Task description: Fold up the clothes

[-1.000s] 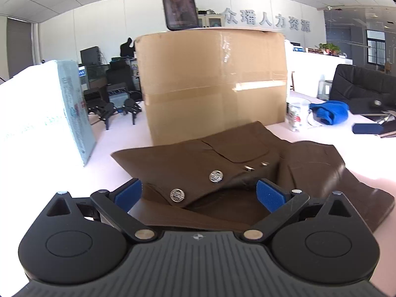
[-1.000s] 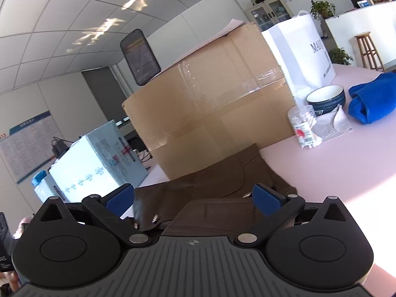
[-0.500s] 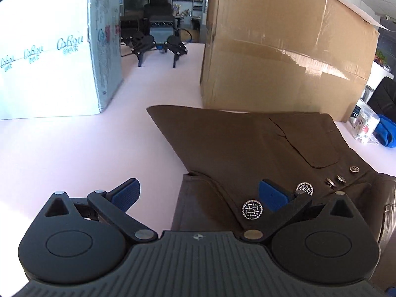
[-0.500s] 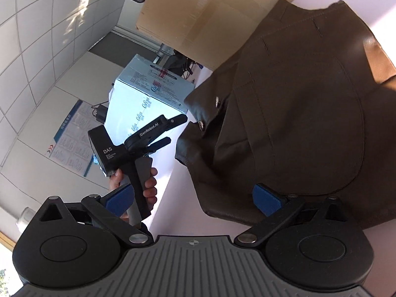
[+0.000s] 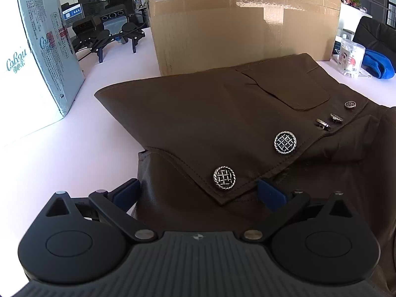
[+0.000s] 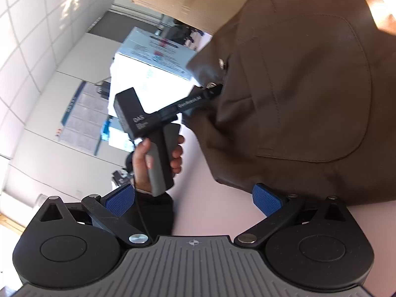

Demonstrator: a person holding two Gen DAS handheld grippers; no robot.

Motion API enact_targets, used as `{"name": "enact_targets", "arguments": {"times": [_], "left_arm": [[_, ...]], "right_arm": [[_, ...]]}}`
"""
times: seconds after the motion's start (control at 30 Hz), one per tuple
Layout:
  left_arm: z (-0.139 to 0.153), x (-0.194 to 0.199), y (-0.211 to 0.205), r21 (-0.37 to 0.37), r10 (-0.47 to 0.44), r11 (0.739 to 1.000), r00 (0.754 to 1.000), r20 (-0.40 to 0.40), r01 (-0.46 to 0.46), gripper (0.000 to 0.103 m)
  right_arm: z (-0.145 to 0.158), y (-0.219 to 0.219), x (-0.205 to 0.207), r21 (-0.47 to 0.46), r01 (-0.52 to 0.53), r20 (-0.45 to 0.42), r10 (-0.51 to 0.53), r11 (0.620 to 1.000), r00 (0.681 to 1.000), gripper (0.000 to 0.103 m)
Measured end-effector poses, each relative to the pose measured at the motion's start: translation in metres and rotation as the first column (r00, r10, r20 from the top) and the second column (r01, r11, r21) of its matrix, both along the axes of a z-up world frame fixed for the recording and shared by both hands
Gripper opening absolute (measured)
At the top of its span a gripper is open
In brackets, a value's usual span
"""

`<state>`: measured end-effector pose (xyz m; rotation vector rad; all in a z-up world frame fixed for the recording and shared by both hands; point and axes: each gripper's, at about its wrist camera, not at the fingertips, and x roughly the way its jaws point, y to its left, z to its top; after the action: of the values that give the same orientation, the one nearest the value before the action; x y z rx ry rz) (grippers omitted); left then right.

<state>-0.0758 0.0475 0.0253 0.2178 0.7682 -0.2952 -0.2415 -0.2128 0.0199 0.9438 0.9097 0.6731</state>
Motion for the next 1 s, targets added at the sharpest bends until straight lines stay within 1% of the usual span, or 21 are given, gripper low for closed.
{"name": "enact_targets", "arguments": {"times": [0.07, 0.17, 0.2, 0.23, 0.27, 0.3, 0.33, 0.37, 0.4, 0.43, 0.47, 0.5, 0.53, 0.67, 0.73, 0.8, 0.9, 0.93, 1.0], "left_arm": [[0.002, 0.000, 0.001, -0.008, 0.004, 1.000, 1.000, -0.006, -0.004, 0.100], [0.003, 0.000, 0.000, -0.001, 0.027, 1.000, 1.000, -0.006, -0.027, 0.088], [0.004, -0.001, -0.001, 0.003, 0.037, 0.999, 0.999, -0.003, -0.037, 0.079], [0.005, -0.002, -0.002, 0.007, 0.046, 0.999, 0.999, 0.002, -0.046, 0.064], [0.007, -0.004, -0.003, 0.012, 0.051, 0.999, 0.999, 0.008, -0.052, 0.058], [0.009, -0.006, -0.004, 0.016, 0.053, 0.998, 0.998, 0.016, -0.053, 0.050], [0.011, -0.008, -0.005, 0.015, 0.049, 0.999, 0.999, 0.023, -0.050, 0.045], [0.011, -0.010, -0.004, 0.012, 0.046, 0.999, 0.999, 0.028, -0.047, 0.043], [0.011, -0.012, -0.004, 0.013, 0.047, 0.999, 0.998, 0.031, -0.047, 0.037], [0.011, -0.014, -0.002, 0.023, 0.053, 0.998, 0.998, 0.039, -0.054, 0.025], [0.011, -0.016, -0.001, 0.037, 0.066, 0.997, 0.997, 0.051, -0.068, 0.019], [0.010, -0.018, 0.002, 0.033, 0.074, 0.997, 0.996, 0.055, -0.076, 0.017], [0.011, -0.019, 0.007, 0.012, 0.078, 0.997, 0.996, 0.051, -0.079, 0.016], [0.012, -0.022, 0.020, -0.045, 0.083, 0.996, 0.996, 0.037, -0.082, 0.015], [0.010, -0.023, 0.021, -0.042, 0.079, 0.996, 0.996, 0.038, -0.077, 0.015], [0.009, -0.024, 0.020, -0.028, 0.073, 0.997, 0.996, 0.049, -0.072, 0.015], [0.008, -0.026, 0.018, -0.015, 0.074, 0.997, 0.996, 0.059, -0.073, 0.014], [0.008, -0.026, 0.017, -0.009, 0.078, 0.997, 0.995, 0.059, -0.077, 0.014], [0.008, -0.028, 0.016, -0.001, 0.084, 0.996, 0.995, 0.063, -0.084, 0.012]], "right_arm": [[0.001, -0.003, 0.000, 0.020, 0.026, -0.009, -0.026, 0.999, 1.000, 0.103], [-0.004, -0.006, -0.002, 0.056, 0.104, -0.043, -0.101, 0.993, 0.994, 0.103], [-0.003, -0.006, -0.003, 0.056, 0.119, -0.046, -0.117, 0.991, 0.992, 0.103], [-0.002, -0.003, -0.003, 0.040, 0.123, -0.047, -0.122, 0.992, 0.991, 0.103], [-0.001, 0.000, -0.002, 0.025, 0.133, -0.049, -0.131, 0.991, 0.990, 0.103], [-0.001, 0.002, -0.002, 0.019, 0.154, -0.053, -0.153, 0.988, 0.987, 0.103], [-0.001, 0.003, -0.003, 0.017, 0.179, -0.058, -0.178, 0.984, 0.982, 0.103], [-0.001, 0.005, -0.004, 0.014, 0.205, -0.063, -0.203, 0.979, 0.977, 0.103], [-0.001, 0.006, -0.005, 0.010, 0.230, -0.067, -0.229, 0.973, 0.971, 0.103], [0.000, 0.008, -0.006, -0.003, 0.250, -0.069, -0.249, 0.968, 0.966, 0.103], [0.001, 0.011, -0.008, -0.021, 0.263, -0.068, -0.264, 0.965, 0.962, 0.103], [0.003, 0.015, -0.010, -0.042, 0.278, -0.062, -0.281, 0.960, 0.958, 0.103], [0.005, 0.020, -0.012, -0.062, 0.293, -0.059, -0.296, 0.954, 0.953, 0.103], [0.008, 0.035, -0.014, -0.113, 0.324, -0.081, -0.334, 0.939, 0.939, 0.103], [0.011, 0.042, -0.017, -0.129, 0.338, -0.083, -0.350, 0.932, 0.933, 0.103], [0.015, 0.049, -0.024, -0.134, 0.335, -0.077, -0.347, 0.933, 0.935, 0.103], [0.013, 0.066, -0.026, -0.061, 0.236, -0.120, -0.242, 0.970, 0.963, 0.103], [0.012, 0.073, -0.024, -0.078, 0.232, -0.140, -0.241, 0.970, 0.960, 0.103], [0.005, 0.079, -0.022, -0.115, 0.307, -0.179, -0.324, 0.945, 0.929, 0.101]]}}
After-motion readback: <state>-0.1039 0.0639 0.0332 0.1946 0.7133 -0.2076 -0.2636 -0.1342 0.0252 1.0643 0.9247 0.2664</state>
